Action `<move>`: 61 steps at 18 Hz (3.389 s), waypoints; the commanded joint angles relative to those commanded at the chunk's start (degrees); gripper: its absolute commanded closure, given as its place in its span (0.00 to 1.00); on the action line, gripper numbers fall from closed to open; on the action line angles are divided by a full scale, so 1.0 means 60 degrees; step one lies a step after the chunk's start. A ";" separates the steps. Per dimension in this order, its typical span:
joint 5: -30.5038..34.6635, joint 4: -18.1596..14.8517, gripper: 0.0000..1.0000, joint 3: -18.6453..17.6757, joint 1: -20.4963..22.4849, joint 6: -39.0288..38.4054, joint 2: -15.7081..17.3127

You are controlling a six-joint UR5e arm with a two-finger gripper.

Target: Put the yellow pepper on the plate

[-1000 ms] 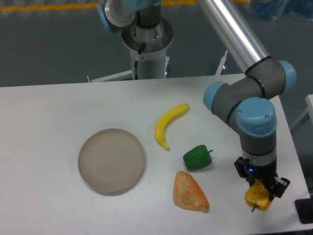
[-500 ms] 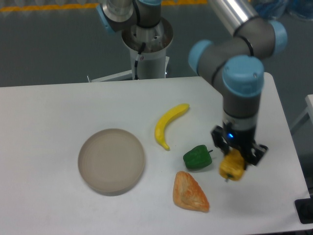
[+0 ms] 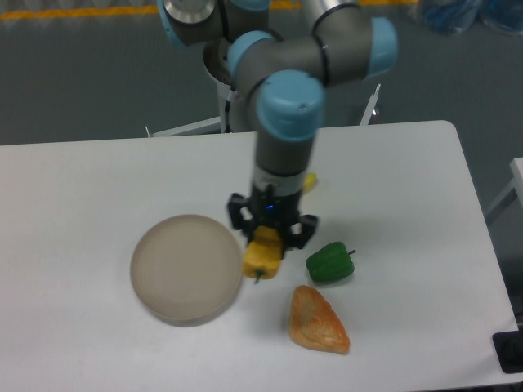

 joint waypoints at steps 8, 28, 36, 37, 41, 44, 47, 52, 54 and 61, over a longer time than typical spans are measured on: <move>0.0132 0.1395 0.66 -0.1218 -0.0586 0.0262 -0.0278; 0.0645 0.2025 0.66 -0.2082 -0.1143 0.0674 -0.0542; 0.0645 0.2025 0.66 -0.2097 -0.1144 0.0645 -0.0645; 0.0645 0.2025 0.65 -0.2097 -0.1144 0.0645 -0.0645; 0.0660 0.2025 0.32 -0.2083 -0.1144 0.0688 -0.0631; 0.0660 0.2025 0.09 -0.2068 -0.1129 0.0659 -0.0572; 0.0616 0.2025 0.00 -0.1995 -0.1085 0.0703 -0.0412; 0.0689 0.2010 0.00 -0.1863 -0.0531 0.0806 0.0115; 0.0747 0.1996 0.00 -0.1863 -0.0048 0.0864 0.0467; 0.1714 0.2025 0.00 -0.1205 0.1521 0.2559 0.0586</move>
